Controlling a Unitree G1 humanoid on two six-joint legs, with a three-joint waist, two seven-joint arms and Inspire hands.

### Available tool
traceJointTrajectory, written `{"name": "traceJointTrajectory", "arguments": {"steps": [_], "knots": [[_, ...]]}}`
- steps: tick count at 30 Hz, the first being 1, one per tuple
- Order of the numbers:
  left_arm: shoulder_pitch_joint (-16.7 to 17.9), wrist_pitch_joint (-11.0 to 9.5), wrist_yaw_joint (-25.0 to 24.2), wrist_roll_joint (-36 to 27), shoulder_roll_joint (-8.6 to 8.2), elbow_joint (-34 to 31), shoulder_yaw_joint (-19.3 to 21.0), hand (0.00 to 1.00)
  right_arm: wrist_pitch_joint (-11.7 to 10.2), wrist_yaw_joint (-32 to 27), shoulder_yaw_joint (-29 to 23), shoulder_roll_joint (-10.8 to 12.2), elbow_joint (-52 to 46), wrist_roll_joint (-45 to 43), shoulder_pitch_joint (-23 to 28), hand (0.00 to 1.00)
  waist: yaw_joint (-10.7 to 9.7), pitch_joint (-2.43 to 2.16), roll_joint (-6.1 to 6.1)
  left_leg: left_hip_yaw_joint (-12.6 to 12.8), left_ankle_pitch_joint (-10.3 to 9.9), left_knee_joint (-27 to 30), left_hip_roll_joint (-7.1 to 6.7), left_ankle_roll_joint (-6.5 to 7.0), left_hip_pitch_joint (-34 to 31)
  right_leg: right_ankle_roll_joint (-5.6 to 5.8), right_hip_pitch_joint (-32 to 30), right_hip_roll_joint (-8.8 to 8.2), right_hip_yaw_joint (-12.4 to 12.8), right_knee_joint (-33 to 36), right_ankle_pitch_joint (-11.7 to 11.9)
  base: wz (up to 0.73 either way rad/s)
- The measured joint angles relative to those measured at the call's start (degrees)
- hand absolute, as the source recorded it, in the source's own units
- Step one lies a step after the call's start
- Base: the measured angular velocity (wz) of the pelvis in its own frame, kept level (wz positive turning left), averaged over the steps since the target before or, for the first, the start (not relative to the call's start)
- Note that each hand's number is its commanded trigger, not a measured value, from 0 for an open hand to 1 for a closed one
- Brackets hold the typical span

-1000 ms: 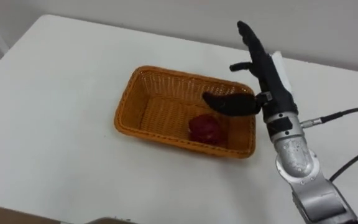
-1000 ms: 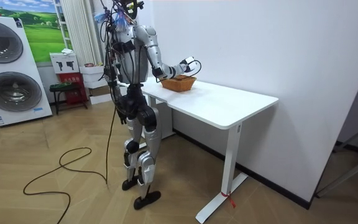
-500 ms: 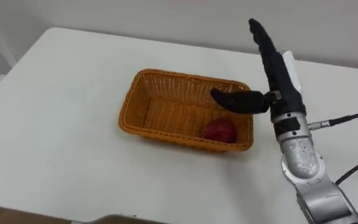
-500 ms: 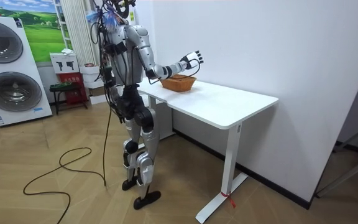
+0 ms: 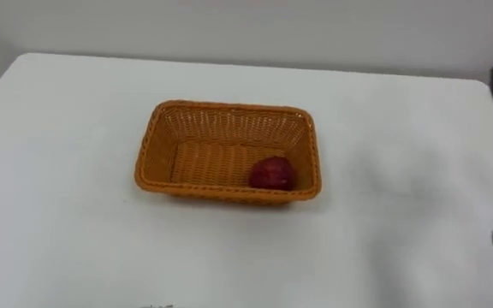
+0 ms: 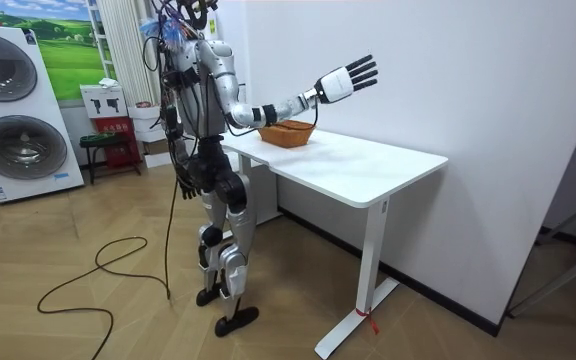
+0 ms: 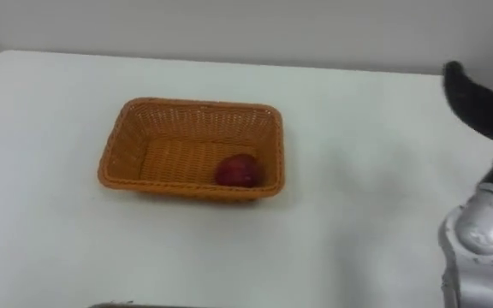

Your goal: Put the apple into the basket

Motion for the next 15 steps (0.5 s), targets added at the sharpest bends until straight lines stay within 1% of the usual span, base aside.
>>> {"name": "traceJointTrajectory", "arguments": {"steps": [1,2,4,5,6,7,8,9,10,11,13,14,15], "knots": [[0.0,0.1,0.0,0.0,0.03,0.0,0.5,0.00,-0.1,-1.0,-1.1,0.0,1.0,0.7,0.1,0.00,-0.6,0.00,0.01,0.1,0.0,0.0,0.03,0.00,0.0,0.00,-0.1,0.03,0.1,0.0,0.0,-0.04],[0.3,0.3,0.2,-0.2,0.05,-0.4,1.5,0.00,-0.4,-2.9,-3.4,-0.1,3.7,2.7,0.3,0.00,-1.4,-0.04,-0.06,0.2,0.0,-0.1,0.07,-0.02,0.1,-0.04,-0.1,0.05,0.2,0.0,0.0,-0.11],[0.3,0.4,1.4,-0.2,0.01,-1.1,2.2,0.00,-0.4,-7.1,-7.9,-0.1,8.3,8.1,1.0,0.00,-1.8,-0.16,0.04,1.1,-0.2,-0.3,0.24,-0.05,0.3,-0.11,-0.4,0.20,1.1,0.2,-0.1,-0.19],[0.3,0.4,1.8,-0.2,0.02,-1.1,2.2,0.00,-0.4,-7.8,-8.7,-0.2,9.4,9.7,1.1,0.00,-2.1,-0.18,0.09,1.2,-0.2,-0.3,0.26,-0.05,0.3,-0.12,-0.4,0.23,1.2,0.2,-0.1,-0.12],[0.3,0.4,2.4,-0.2,0.03,-1.2,2.2,0.00,-0.5,-9.1,-9.8,-0.2,11.9,13.7,1.5,0.00,-3.1,-0.12,-0.18,1.3,-0.3,-0.3,0.25,-0.02,0.3,-0.11,-0.4,0.23,1.3,0.2,-0.1,0.00],[0.3,0.4,2.6,-0.2,0.06,-1.3,2.2,0.00,-0.5,-9.4,-10.3,-0.2,13.2,16.1,1.8,0.00,-3.6,-0.25,-0.08,1.3,-0.3,-0.4,0.24,0.00,0.3,-0.11,-0.3,0.23,1.3,0.2,-0.1,0.00],[0.4,0.5,3.1,-0.2,0.07,-2.2,2.2,0.00,-0.5,-9.8,-11.0,-0.3,16.0,21.0,2.7,0.00,-4.5,-0.40,-0.11,1.4,-0.3,-0.5,0.23,0.02,0.2,-0.10,-0.3,0.21,1.4,0.3,-0.1,-0.05],[0.2,0.4,3.5,-0.2,0.06,-2.8,2.4,0.00,-0.5,-9.9,-11.4,-0.2,19.1,25.6,3.9,0.00,-4.7,-0.32,-0.28,1.6,-0.3,-0.7,0.24,0.04,0.1,-0.10,-0.4,0.20,1.5,0.4,-0.2,-0.05],[0.1,0.4,3.6,-0.2,0.06,-2.9,2.6,0.00,-0.5,-9.9,-11.8,-0.2,20.5,28.1,4.4,0.00,-4.9,-0.35,-0.26,1.6,-0.4,-0.7,0.22,0.07,0.2,-0.07,-0.4,0.19,1.5,0.4,-0.2,-0.06],[0.2,0.4,3.7,-0.3,0.05,-2.9,2.9,0.00,-0.4,-9.7,-13.3,-0.2,24.3,32.3,5.0,0.00,-5.6,-0.53,-0.28,1.6,-0.5,-0.7,0.17,0.12,0.2,0.00,-0.3,0.13,1.5,0.5,-0.4,0.00],[0.3,0.4,3.7,-0.3,0.05,-3.8,3.3,0.00,-0.4,-10.2,-16.2,0.1,30.4,39.8,6.0,0.00,-5.9,-0.58,-0.08,2.0,-0.7,-0.7,0.13,0.18,0.3,0.05,-0.5,0.06,1.9,0.9,-0.7,-0.07],[0.3,0.4,3.7,-0.3,0.05,-4.1,3.3,0.00,-0.4,-10.2,-16.5,0.1,32.1,40.7,6.0,0.00,-6.1,-0.56,0.00,1.9,-0.7,-0.6,0.13,0.16,0.2,0.03,-0.5,0.08,1.9,0.9,-0.7,-0.07],[0.3,0.4,3.5,-0.3,0.01,-4.6,3.3,0.00,-0.4,-9.8,-16.7,0.1,36.3,42.3,6.2,0.00,-6.2,-0.57,0.00,2.0,-0.8,-0.5,0.12,0.17,0.1,0.06,-0.7,0.11,2.2,1.0,-0.8,0.00]]}}
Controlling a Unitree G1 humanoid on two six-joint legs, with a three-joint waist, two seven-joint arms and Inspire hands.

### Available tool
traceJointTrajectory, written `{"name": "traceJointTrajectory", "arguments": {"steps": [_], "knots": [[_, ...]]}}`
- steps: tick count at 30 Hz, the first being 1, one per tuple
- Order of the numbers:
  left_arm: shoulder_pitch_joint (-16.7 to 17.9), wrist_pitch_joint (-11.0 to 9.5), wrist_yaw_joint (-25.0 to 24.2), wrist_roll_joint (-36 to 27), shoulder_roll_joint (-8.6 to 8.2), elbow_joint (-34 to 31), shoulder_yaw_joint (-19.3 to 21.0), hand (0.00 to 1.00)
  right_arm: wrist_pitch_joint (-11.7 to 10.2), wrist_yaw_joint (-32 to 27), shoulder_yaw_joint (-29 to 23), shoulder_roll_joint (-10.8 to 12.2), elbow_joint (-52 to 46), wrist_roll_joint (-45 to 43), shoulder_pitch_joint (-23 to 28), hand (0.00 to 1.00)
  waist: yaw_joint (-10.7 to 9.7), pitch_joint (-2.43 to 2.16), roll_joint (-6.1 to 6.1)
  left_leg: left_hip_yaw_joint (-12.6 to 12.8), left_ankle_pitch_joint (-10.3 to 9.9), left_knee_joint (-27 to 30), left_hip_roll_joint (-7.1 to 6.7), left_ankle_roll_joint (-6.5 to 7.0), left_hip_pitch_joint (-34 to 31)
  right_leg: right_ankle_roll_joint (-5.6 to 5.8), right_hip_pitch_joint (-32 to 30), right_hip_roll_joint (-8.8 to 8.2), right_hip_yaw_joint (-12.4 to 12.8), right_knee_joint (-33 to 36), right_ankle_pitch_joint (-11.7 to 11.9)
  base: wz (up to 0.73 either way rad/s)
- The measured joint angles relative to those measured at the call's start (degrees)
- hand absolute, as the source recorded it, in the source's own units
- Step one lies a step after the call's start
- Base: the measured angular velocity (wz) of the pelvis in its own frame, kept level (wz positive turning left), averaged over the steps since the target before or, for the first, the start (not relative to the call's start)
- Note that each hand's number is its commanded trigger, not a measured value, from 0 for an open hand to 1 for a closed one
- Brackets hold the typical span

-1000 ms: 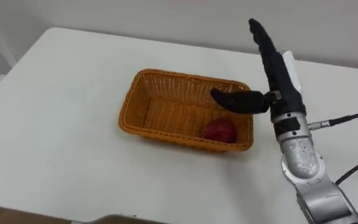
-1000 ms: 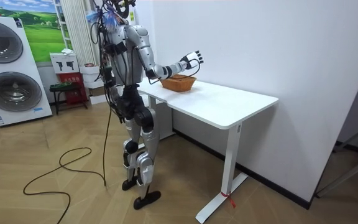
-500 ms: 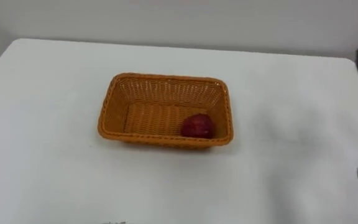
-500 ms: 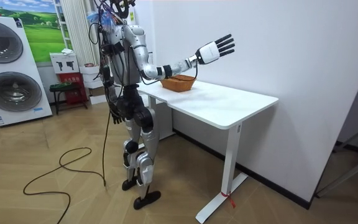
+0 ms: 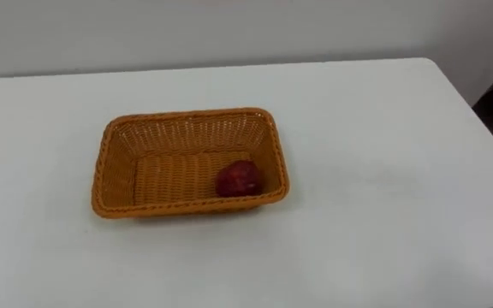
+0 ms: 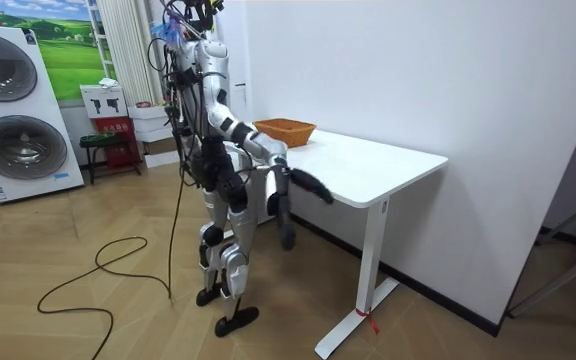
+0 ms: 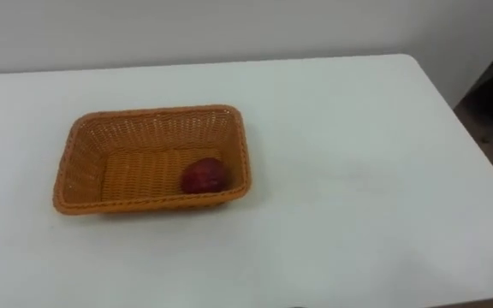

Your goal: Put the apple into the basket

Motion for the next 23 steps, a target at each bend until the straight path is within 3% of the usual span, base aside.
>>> {"name": "traceJointTrajectory", "arguments": {"steps": [4,10,12,14,16,23], "knots": [[0.0,0.3,-0.1,0.1,-0.01,-0.6,0.0,0.00,0.4,2.5,0.6,0.9,10.9,6.0,1.0,0.00,0.3,-0.07,0.22,0.0,0.0,-0.1,-0.02,-0.01,0.1,0.07,-0.4,0.08,0.9,0.1,-0.2,-0.01],[-1.3,1.8,-2.5,0.3,-0.42,1.0,0.0,0.00,4.0,12.5,8.1,4.9,21.7,3.4,1.9,0.00,1.7,0.07,1.10,0.6,-0.1,-0.1,0.03,-0.03,0.3,-0.05,-0.5,0.06,1.0,0.9,-0.4,-0.04],[-1.3,1.9,-3.3,0.5,-0.44,1.1,-0.1,0.00,5.8,18.2,13.3,5.7,23.9,-1.7,1.8,0.00,2.2,0.37,1.54,0.8,-0.4,-0.1,0.02,-0.03,1.0,0.02,-0.5,0.09,1.5,0.8,-0.7,-0.07],[-1.4,1.9,-3.7,0.6,-0.44,1.3,-0.5,0.00,6.5,22.6,19.3,5.6,26.3,-7.7,1.0,0.00,3.8,0.30,1.71,1.2,-0.6,0.0,0.12,-0.01,1.3,0.03,-0.5,0.22,2.1,0.9,-0.8,-0.13],[-1.5,2.1,-3.7,0.1,-0.46,1.5,-2.4,0.00,8.5,28.2,25.0,5.6,28.0,-15.6,0.4,0.00,4.0,0.32,1.86,1.2,-0.7,0.1,0.05,0.05,1.3,0.07,-0.4,0.12,1.9,0.9,-0.8,-0.03],[-1.6,3.7,-3.8,0.2,-0.74,1.9,-4.9,0.00,12.4,37.8,33.3,5.9,28.2,-31.6,-0.5,0.00,6.0,0.38,2.71,1.2,-0.9,-0.1,0.04,0.13,1.2,0.14,-0.4,0.06,1.5,0.8,-0.7,0.02]]}}
